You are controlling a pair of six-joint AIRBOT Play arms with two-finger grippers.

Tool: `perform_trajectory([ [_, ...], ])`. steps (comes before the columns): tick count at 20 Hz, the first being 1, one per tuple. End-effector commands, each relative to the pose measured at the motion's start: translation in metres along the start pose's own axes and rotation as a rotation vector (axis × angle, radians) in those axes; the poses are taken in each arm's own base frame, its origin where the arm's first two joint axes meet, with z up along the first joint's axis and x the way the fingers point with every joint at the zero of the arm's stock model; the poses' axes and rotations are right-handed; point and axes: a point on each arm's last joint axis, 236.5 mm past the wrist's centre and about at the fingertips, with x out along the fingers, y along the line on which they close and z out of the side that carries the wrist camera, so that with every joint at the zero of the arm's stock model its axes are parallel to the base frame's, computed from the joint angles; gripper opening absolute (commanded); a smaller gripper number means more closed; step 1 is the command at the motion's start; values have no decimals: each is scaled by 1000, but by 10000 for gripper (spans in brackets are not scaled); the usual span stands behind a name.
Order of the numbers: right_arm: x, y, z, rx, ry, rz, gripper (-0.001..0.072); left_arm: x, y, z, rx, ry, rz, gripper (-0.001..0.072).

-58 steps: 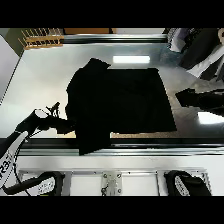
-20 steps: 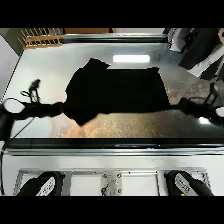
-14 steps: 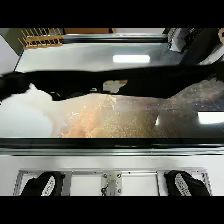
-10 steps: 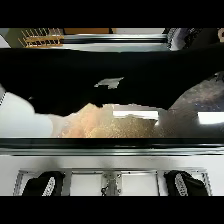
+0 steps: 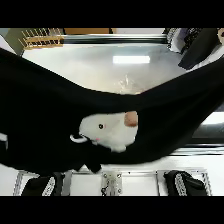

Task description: Fold the clothes and pants, and hang the long-sleeved shirts on hangers.

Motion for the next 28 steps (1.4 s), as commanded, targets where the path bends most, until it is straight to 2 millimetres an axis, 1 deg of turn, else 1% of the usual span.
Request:
perform_trajectory([
  [1,49,-30,-60,98,267,1,9,86,52,-79,-135,306,32,12],
  [3,92,-62,-112,150,459,-21,9,139,87,-143,-233,476,59,12],
  [4,115,-79,-141,156,552,-46,8,164,105,-176,-281,549,73,12],
  [5,138,-97,-176,149,652,-76,9,189,121,-205,-304,602,85,12],
  [6,159,-112,-208,138,737,-101,9,210,134,-230,-320,637,97,12],
  [7,179,-122,-243,135,816,-113,9,230,146,-253,-319,664,102,12],
  [9,220,-133,-297,163,885,-119,9,270,162,-294,-319,715,107,12],
  [10,241,-138,-318,189,889,-130,9,289,169,-309,-325,731,111,12],
  [12,275,-143,-348,217,881,-145,9,320,183,-328,-339,751,117,12],
  [13,289,-145,-360,231,878,-151,9,331,189,-334,-341,758,118,12],
  [15,308,-147,-374,258,865,-161,9,351,198,-340,-340,760,117,12],
  [17,315,-150,-379,265,856,-169,10,359,208,-340,-345,771,115,12],
  [18,313,-151,-379,266,860,-171,10,360,210,-342,-342,790,111,12],
  [20,305,-156,-376,257,879,-185,9,356,224,-340,-360,796,127,12],
  [22,293,-166,-376,202,915,-221,9,345,233,-345,-383,826,135,12],
  [23,286,-166,-379,182,933,-230,9,338,234,-352,-396,847,141,12],
  [25,271,-161,-392,165,976,-234,8,327,232,-370,-391,881,141,12],
  [28,240,-158,-424,147,1061,-251,8,305,231,-402,-414,931,167,12],
])
